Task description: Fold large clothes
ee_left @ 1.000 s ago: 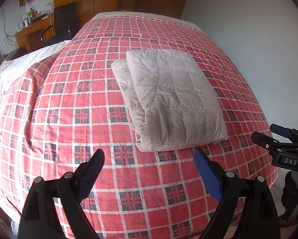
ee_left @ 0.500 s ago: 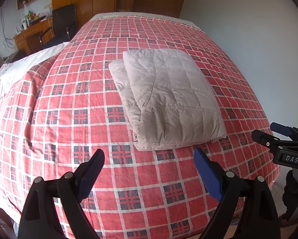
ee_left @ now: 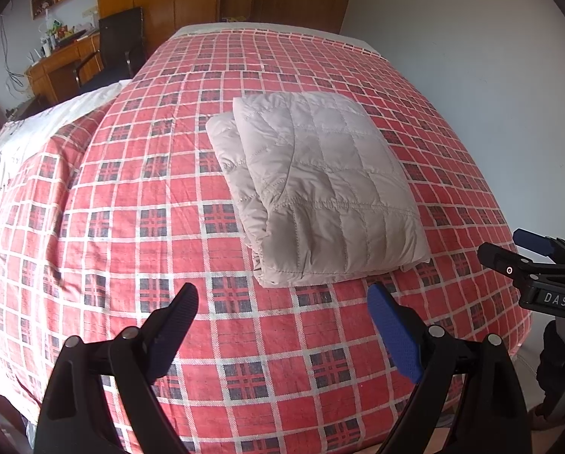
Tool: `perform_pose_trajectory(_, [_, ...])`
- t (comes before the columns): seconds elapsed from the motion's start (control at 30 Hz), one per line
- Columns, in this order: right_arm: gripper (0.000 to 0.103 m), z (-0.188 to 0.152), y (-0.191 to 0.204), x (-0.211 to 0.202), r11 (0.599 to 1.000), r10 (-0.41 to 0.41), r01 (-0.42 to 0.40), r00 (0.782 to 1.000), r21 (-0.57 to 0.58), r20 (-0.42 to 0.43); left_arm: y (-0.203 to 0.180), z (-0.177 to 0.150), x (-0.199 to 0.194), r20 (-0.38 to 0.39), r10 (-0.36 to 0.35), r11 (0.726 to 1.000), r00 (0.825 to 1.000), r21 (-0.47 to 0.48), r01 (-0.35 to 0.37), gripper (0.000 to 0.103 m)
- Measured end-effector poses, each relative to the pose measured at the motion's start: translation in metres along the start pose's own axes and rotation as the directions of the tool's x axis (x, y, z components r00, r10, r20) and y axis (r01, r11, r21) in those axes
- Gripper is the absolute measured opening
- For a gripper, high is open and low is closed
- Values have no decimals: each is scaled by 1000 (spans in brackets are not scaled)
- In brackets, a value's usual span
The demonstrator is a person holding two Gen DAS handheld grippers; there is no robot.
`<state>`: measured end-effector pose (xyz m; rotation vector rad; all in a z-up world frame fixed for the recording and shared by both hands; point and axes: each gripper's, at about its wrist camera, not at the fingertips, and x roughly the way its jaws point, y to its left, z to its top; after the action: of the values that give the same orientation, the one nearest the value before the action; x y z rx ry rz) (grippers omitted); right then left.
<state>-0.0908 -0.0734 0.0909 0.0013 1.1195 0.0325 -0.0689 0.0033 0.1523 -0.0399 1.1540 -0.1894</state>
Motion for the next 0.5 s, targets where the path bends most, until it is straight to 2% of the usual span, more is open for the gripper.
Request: perform_pose_trajectory(0.5, [99,2,-2,3,1000,-16,16,1000,11,20,2,0,0,-4,-1,1000,1000,1,1,91])
